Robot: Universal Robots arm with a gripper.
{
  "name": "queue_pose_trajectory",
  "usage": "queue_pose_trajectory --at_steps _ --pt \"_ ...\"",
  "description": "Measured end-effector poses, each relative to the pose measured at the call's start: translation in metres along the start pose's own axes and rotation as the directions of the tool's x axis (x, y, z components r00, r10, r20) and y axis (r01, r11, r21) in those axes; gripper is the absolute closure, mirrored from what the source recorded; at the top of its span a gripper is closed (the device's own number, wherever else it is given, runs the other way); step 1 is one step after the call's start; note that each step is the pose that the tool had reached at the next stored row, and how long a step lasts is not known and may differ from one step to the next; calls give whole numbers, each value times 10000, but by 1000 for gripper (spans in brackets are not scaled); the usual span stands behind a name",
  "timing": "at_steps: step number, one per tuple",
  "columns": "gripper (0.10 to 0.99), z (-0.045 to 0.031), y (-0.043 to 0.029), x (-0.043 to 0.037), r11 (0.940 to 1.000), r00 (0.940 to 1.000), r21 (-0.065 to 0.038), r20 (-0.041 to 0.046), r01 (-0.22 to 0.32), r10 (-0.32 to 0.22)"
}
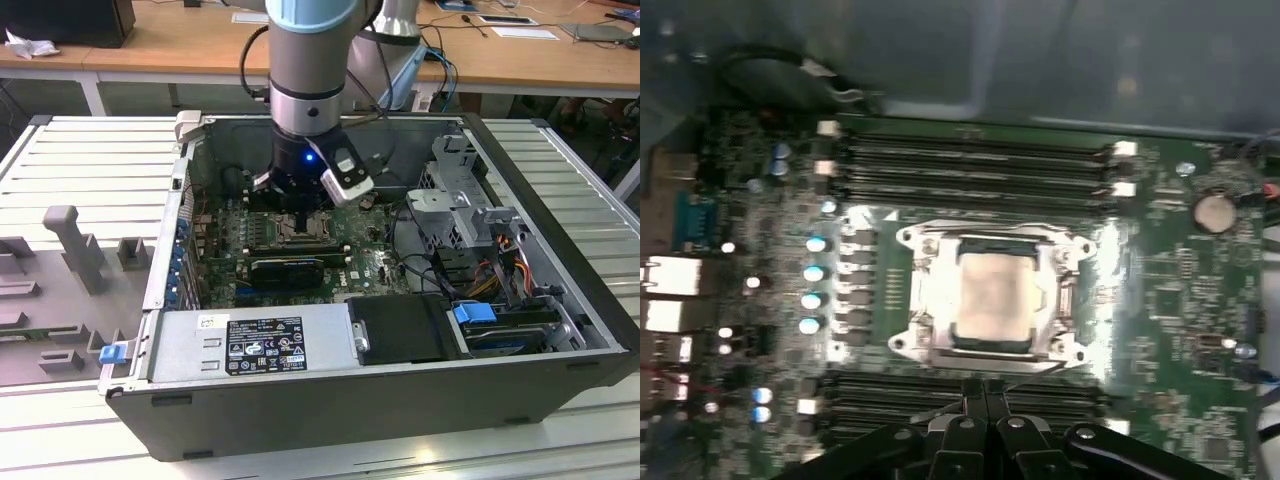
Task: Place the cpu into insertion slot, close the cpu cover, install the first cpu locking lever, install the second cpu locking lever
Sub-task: 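Install the second cpu locking lever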
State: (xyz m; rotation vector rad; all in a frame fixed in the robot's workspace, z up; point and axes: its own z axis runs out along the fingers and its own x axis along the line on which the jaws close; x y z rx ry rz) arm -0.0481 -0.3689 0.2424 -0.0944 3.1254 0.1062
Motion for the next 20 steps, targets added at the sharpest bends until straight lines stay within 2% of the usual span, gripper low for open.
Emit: queue_pose_trajectory --at_steps 3,14,15,16,18,19,20 --pt "980 29 -5 69 10000 10000 -21 3 -2 2" --pt "980 251 -19 104 10000 10000 -35 1 1 -1" --pt "980 254 -24 109 10000 10000 -98 3 4 -4" --pt "980 256 -31 115 9998 10000 -213 10 3 -2" --pt "980 255 -81 145 9976 10000 -691 41 -3 6" --pt "980 254 -99 152 9962 10000 -870 52 -5 9" --pt "980 253 -113 154 9953 10000 -963 58 -6 12"
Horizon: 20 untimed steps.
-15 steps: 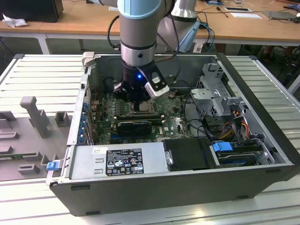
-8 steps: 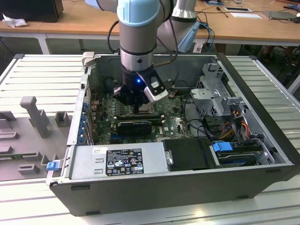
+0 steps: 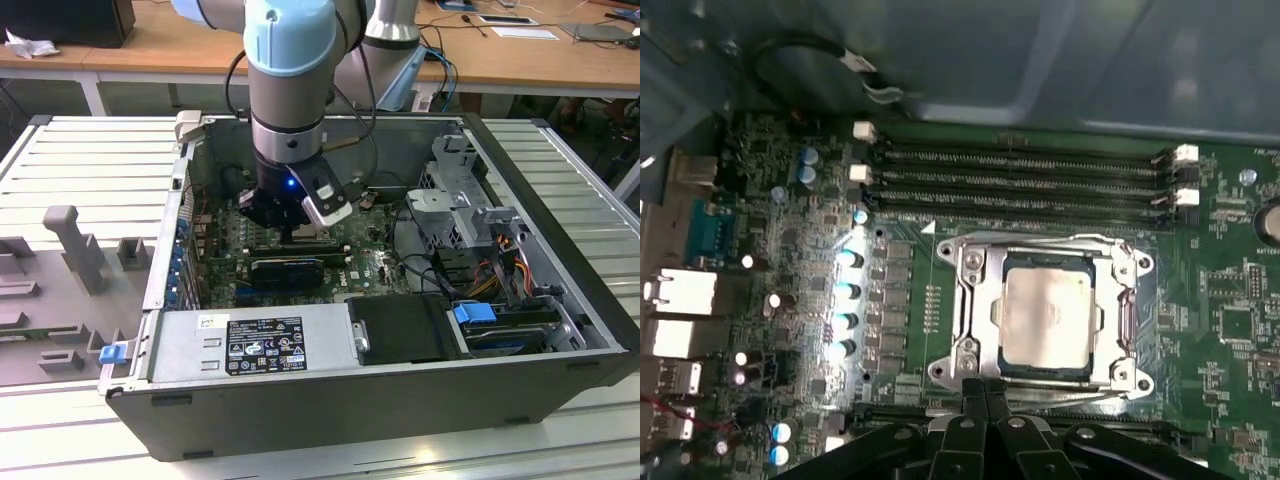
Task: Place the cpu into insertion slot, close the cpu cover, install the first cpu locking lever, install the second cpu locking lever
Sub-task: 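Install the second cpu locking lever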
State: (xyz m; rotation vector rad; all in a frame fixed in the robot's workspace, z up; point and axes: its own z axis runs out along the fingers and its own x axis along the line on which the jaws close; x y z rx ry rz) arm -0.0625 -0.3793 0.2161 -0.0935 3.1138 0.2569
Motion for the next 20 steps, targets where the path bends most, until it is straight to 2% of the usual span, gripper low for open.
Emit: queue_pose_trajectory --at_steps 1,2,5,6,9,12,16,20 --pt "980 -3 -25 2 10000 10000 -98 4 13 -13" --pt "980 -5 -46 4 9999 10000 -151 3 43 -43" --pt "980 -14 -96 18 9997 10000 -244 1 83 -83" --pt "980 -17 -110 41 9993 9999 -354 5 106 -106" --pt "980 -12 -133 80 9983 9999 -567 11 161 -161" --pt "980 19 -157 123 9974 9998 -684 11 220 -220" --pt "980 58 -169 135 9962 9997 -846 23 224 -223" --pt "980 75 -224 140 9929 9998 -1172 51 222 -217"
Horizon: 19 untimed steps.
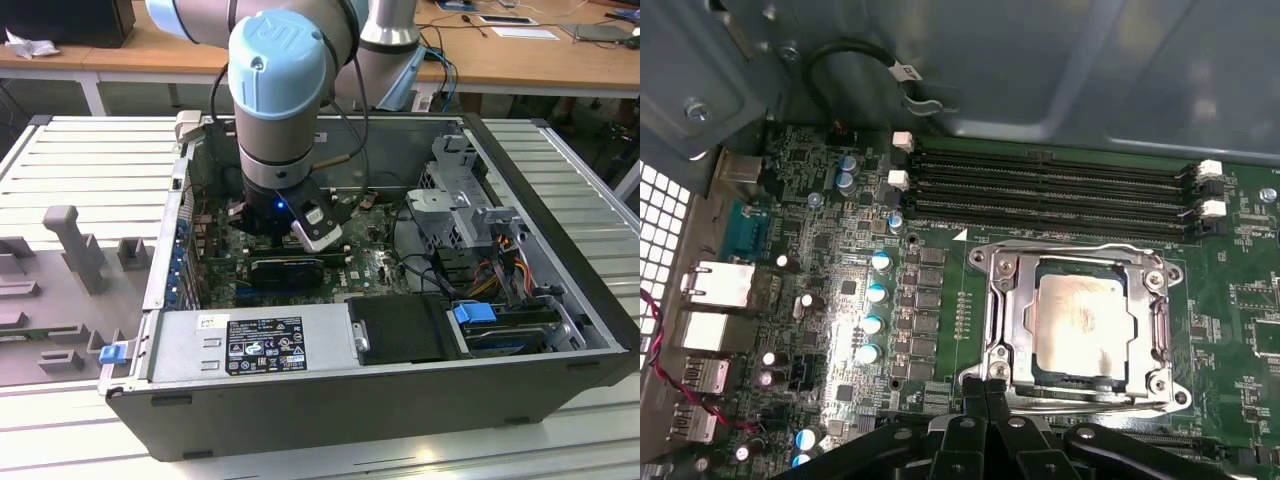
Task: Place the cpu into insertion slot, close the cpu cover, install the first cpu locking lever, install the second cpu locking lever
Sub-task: 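Install the second cpu locking lever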
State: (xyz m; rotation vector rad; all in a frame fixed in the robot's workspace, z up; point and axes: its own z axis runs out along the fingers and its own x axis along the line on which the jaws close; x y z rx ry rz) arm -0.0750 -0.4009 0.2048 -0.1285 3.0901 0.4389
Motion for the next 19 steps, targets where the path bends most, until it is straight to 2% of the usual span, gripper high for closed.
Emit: queue_pose_trajectory --at_steps 1,3,7,11,19 --pt "980 -5 -25 2 9999 10000 -151 13 -1 1" --pt "980 -6 -50 8 9995 10000 -309 28 -1 2" --pt "980 8 -65 26 9988 10000 -497 49 0 2" --pt "980 24 -67 69 9984 10000 -558 57 3 0" --pt "980 59 -77 72 9974 10000 -719 69 1 4"
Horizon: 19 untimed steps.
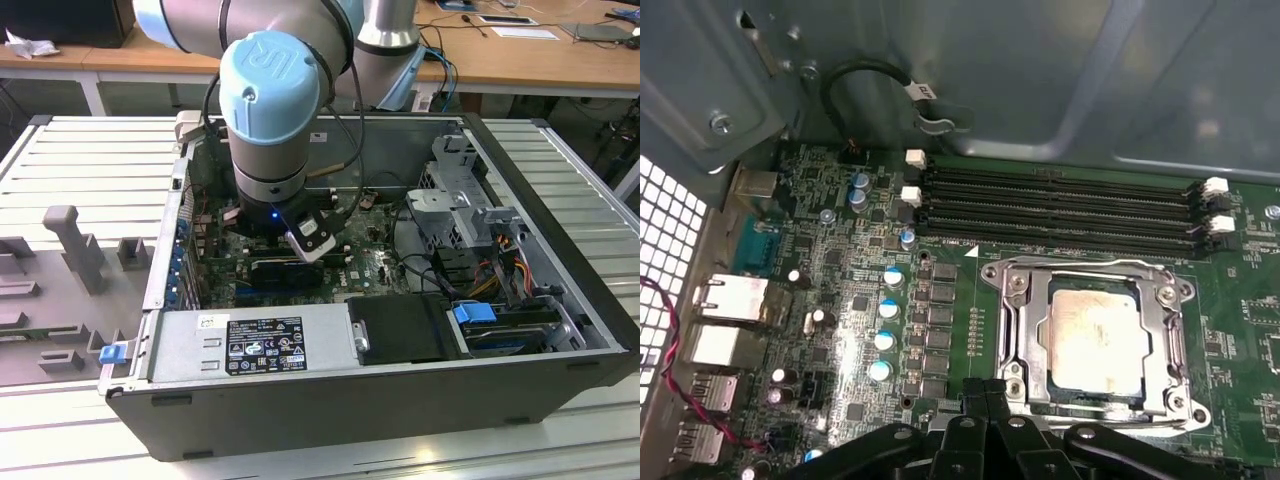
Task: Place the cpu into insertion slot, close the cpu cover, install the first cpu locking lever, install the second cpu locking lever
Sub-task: 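Install the second cpu locking lever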
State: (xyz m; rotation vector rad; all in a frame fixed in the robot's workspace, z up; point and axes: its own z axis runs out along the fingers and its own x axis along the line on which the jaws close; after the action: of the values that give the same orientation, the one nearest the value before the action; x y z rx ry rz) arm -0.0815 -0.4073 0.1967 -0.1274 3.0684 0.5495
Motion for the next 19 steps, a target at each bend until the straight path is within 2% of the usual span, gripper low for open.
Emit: queue_pose_trajectory --at_steps 4,11,19 --pt "980 35 -11 0 9999 10000 -117 14 2 -1" --pt "980 42 -15 1 9998 10000 -185 18 0 1" --pt "980 -64 24 -3 9998 10000 -186 15 -1 1"
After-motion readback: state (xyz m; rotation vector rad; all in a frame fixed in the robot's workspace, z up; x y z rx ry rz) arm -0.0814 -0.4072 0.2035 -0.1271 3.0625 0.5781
